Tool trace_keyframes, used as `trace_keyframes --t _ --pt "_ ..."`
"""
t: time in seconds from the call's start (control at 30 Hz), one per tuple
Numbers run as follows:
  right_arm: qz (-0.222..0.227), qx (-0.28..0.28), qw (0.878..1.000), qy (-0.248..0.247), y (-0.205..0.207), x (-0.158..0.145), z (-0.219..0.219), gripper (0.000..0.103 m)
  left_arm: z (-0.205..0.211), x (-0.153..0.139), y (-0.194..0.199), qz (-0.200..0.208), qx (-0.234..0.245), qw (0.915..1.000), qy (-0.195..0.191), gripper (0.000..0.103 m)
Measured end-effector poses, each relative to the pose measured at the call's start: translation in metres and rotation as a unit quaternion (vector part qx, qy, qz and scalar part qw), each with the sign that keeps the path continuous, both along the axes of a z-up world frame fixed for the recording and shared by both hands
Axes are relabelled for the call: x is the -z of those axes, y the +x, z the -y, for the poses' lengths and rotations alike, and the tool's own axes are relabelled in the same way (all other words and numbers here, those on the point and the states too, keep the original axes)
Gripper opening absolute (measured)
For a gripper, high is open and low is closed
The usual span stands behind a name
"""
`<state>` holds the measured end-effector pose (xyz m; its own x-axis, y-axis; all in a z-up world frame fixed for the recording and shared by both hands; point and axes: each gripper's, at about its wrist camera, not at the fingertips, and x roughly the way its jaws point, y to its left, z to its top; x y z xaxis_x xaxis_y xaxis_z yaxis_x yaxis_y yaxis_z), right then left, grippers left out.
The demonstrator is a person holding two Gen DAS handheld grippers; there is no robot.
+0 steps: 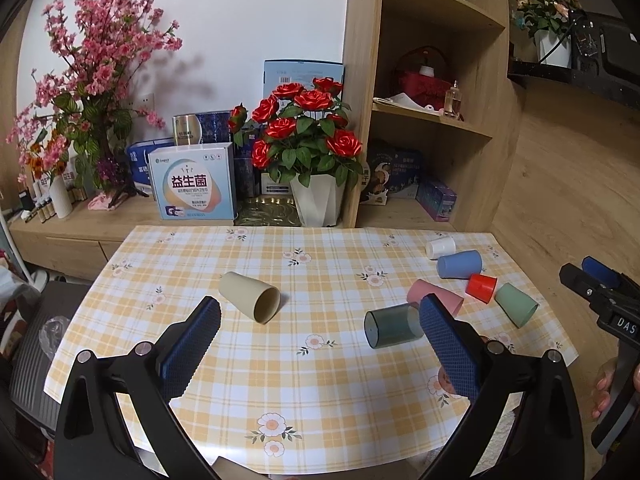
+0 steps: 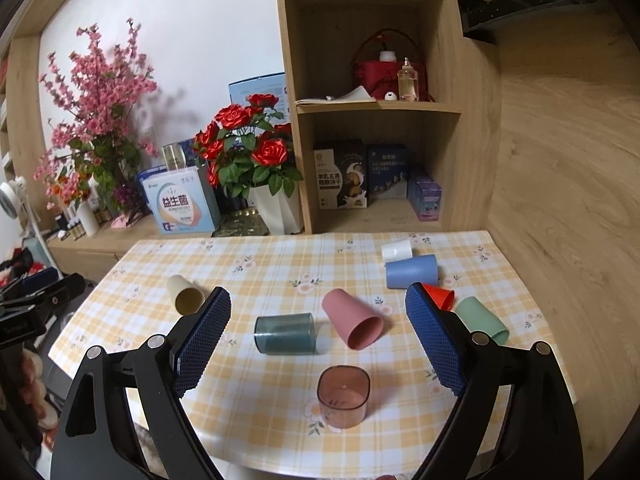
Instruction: Flip cup upside down
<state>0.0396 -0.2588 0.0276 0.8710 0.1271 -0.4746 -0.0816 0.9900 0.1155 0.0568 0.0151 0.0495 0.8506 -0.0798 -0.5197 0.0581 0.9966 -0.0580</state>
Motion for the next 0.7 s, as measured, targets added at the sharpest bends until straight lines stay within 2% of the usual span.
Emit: trace_keyframes --t 0.7 --pt "0.003 0.001 1.0 -0.002 -0.0005 -0.0052 0.0007 0.086 0.0068 -0.0059 -0.0022 0.006 0.007 0.9999 0.01 0.097"
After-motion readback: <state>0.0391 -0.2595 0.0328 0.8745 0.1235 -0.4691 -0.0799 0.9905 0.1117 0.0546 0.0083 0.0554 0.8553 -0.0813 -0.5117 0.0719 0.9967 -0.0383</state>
